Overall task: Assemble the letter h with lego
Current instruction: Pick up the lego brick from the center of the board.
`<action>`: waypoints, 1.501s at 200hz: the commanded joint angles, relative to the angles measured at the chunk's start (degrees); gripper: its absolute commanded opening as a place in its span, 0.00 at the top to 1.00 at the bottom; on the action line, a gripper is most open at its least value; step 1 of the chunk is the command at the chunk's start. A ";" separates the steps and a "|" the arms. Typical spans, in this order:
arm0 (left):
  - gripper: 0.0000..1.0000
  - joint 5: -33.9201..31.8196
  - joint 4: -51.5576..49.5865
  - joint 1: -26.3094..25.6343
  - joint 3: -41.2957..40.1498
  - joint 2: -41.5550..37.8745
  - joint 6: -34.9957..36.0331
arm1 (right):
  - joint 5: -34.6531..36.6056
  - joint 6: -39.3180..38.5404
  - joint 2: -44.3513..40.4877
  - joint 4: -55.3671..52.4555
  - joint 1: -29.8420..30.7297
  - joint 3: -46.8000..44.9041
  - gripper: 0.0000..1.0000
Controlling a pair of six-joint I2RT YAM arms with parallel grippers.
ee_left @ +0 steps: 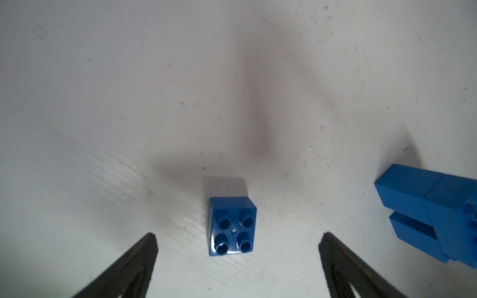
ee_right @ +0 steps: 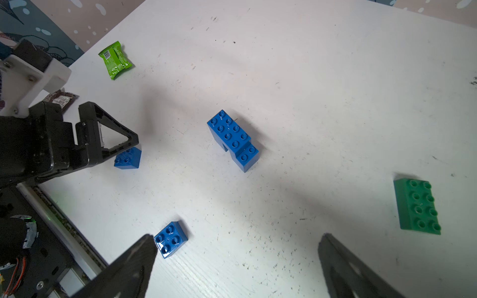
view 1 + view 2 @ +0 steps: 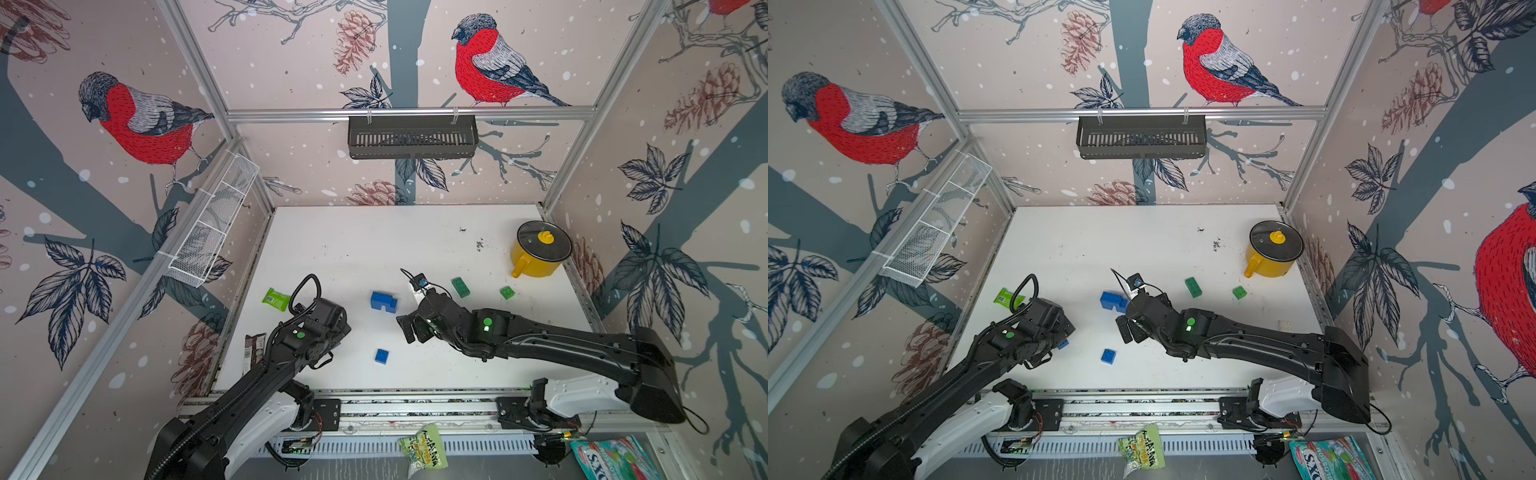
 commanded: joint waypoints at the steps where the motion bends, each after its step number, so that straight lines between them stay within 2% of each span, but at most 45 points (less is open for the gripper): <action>1: 0.02 -1.66 -2.76 0.40 2.10 0.43 -1.55 | 1.19 0.91 -0.32 1.03 0.09 -0.18 0.01; 19: 0.03 0.75 -2.62 1.15 4.72 2.06 1.92 | 1.10 0.95 -0.31 1.41 0.13 -0.34 0.01; 31: 0.03 2.55 -2.19 1.21 6.92 3.98 7.12 | 1.02 0.83 -0.28 1.65 0.13 -0.31 0.01; 48: 0.02 1.47 -5.98 1.28 9.75 7.10 7.09 | 0.97 0.85 -0.26 1.50 0.09 -0.22 0.01; 73: 0.02 1.43 -8.40 1.28 10.29 7.78 3.89 | 1.41 1.17 -0.58 1.03 0.10 -0.30 0.01; 100: 0.02 3.99 -8.90 1.39 7.65 5.39 -1.34 | 2.30 1.61 -1.54 0.91 0.10 -1.51 0.00; 128: 0.03 6.53 -9.17 1.52 6.25 5.71 -3.86 | 2.77 1.81 -2.12 1.01 0.09 -2.47 0.00; 167: 0.10 9.96 -6.49 3.82 4.75 10.61 -1.52 | 2.87 2.11 -1.78 0.93 0.08 -2.72 0.01; 203: 0.17 9.58 -6.11 5.84 5.19 14.52 0.67 | 2.41 2.48 -1.85 1.14 0.09 -3.42 0.01; 225: 0.26 9.88 -4.43 5.93 5.09 15.23 1.69 | 2.29 2.66 -2.11 1.36 0.13 -3.75 0.01; 300: 0.34 8.45 -3.63 6.20 6.62 21.14 6.42 | 1.56 2.14 -2.25 1.80 0.20 -3.65 0.00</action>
